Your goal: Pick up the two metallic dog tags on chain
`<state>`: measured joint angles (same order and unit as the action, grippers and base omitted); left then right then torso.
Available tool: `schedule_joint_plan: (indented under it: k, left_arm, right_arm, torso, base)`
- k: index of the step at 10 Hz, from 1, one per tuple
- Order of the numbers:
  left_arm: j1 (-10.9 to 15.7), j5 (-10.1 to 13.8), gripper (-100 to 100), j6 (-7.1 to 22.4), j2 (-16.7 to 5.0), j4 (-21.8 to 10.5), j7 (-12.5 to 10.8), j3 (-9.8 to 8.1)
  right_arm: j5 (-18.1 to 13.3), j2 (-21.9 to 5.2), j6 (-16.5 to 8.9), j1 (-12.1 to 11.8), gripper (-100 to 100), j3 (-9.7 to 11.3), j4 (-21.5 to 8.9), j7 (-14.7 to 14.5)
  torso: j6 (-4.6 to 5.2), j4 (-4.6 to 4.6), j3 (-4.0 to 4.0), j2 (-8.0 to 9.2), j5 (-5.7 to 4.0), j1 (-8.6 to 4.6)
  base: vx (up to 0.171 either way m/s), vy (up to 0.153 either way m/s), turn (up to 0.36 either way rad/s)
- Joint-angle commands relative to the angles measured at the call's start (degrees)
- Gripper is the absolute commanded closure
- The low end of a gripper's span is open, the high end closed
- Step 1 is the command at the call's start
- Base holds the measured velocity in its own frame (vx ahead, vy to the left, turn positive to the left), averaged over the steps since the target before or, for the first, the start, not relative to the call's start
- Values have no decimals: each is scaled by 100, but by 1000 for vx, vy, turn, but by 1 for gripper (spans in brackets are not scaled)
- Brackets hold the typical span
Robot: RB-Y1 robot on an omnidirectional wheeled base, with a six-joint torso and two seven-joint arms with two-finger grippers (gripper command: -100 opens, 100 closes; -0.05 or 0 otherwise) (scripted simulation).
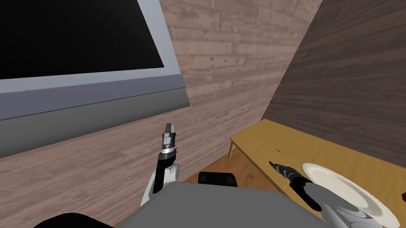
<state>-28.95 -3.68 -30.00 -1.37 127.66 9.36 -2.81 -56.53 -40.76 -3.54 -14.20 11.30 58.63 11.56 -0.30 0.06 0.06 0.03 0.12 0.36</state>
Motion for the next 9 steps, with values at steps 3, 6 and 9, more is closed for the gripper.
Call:
schedule_joint_plan:
  k: [3, 6, 9]
  left_arm:
    - [0, 0, 0, 0, 0, 0, 0, 0]
    - [-1, 0, 0, 0, 0, 0, 0, 0]
    - [0, 0, 0, 0, 0, 0, 0, 0]
  right_arm:
    - [-539, -136, -157, 144, -100, 232, -624, 58]
    - [-750, -196, -222, 191, -100, 326, -883, 78]
    - [-908, -256, -282, 234, -100, 415, -1074, 95]
  torso:
    - [1, -1, -2, -4, 0, 0]
    - [3, -2, -4, -8, -1, -4]
    - [2, 1, 2, 4, 2, 7]
  base:
    - [49, -55, 215]
    - [48, -58, 116]
    - [20, -32, 78]
